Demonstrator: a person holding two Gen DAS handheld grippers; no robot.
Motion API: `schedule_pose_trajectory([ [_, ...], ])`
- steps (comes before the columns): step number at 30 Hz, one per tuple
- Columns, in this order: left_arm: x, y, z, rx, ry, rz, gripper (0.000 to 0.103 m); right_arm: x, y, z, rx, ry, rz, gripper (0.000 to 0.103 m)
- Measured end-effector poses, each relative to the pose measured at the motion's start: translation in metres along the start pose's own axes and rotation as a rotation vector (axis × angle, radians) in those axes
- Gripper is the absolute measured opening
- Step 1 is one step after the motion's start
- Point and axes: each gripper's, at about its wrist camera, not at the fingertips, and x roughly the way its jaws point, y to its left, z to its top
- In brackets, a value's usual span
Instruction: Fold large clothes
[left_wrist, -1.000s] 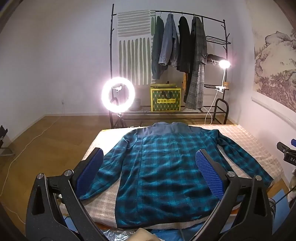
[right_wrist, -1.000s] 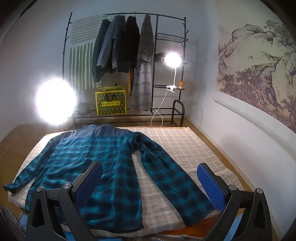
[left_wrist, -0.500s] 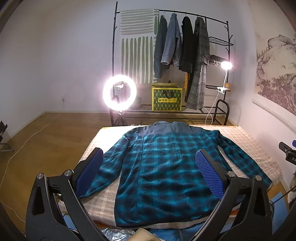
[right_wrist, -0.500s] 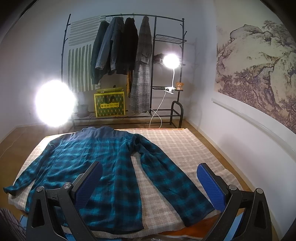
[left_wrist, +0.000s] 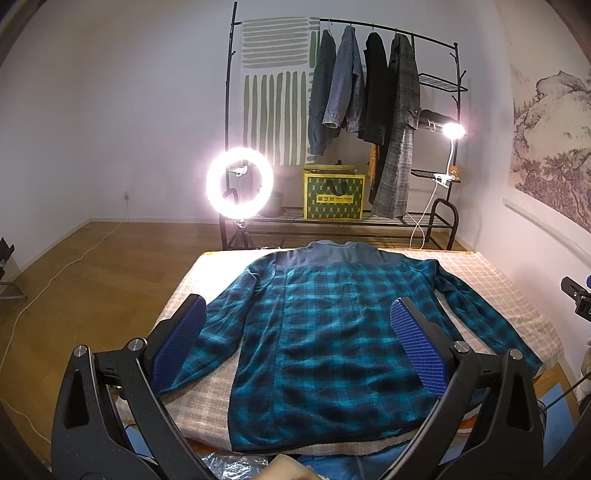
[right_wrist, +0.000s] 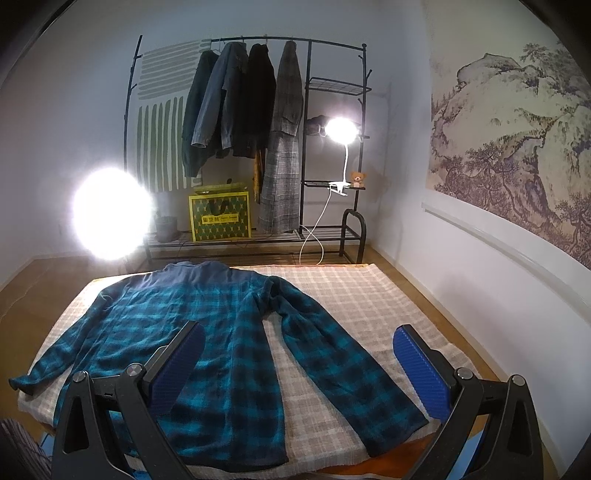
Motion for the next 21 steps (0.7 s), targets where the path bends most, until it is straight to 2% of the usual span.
schedule_pose_trajectory([
  [21, 0.0013, 0.0065, -0.0028, -0.005, 0.003, 0.001, 0.102, 0.0, 0.0042, 0.0003, 0.008, -0.012, 0.018, 0.103],
])
